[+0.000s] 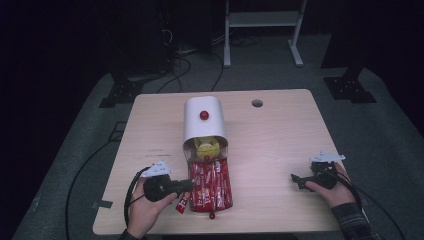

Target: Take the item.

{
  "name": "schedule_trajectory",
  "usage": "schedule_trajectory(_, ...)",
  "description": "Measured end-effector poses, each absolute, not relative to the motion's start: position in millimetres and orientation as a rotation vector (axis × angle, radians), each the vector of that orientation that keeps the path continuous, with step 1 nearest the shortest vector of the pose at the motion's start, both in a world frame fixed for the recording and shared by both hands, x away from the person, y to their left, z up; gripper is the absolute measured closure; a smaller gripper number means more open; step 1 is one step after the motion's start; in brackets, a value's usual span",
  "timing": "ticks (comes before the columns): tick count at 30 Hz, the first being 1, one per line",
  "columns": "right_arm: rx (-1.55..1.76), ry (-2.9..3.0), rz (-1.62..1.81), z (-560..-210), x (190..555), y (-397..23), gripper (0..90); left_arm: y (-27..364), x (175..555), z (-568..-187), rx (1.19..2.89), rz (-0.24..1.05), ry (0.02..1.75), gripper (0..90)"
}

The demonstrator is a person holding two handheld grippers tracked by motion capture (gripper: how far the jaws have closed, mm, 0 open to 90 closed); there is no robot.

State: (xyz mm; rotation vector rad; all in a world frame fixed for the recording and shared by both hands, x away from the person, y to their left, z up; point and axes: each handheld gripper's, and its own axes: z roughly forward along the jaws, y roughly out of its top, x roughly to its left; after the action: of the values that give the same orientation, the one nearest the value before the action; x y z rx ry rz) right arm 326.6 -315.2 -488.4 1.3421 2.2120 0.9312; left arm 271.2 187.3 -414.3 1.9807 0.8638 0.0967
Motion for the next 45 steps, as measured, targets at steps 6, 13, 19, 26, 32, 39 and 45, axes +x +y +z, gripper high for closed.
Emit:
schedule_trajectory(6,1.342,2.212,0.931,-488,327,-315,0.0,194,271,-413,1.977,0.105,0.874,82.9)
schedule_trajectory(13,1.342,2.212,0.931,-488,327,-315,0.0,200,270,-412,1.968,0.111,0.888,83.2)
schedule_trajectory(19,1.342,2.212,0.931,-488,327,-315,0.0,207,267,-410,1.966,0.119,0.89,83.2)
schedule_trajectory(26,1.342,2.212,0.931,-488,327,-315,0.0,217,265,-408,1.939,0.136,0.908,83.2)
schedule_trajectory(32,1.342,2.212,0.931,-488,327,-315,0.0,223,266,-408,1.931,0.148,0.927,83.2)
schedule_trajectory(39,1.342,2.212,0.931,-488,327,-315,0.0,233,268,-407,1.916,0.167,0.952,83.2)
schedule_trajectory(45,1.341,2.212,0.931,-488,327,-315,0.0,241,271,-407,1.901,0.198,0.984,83.2)
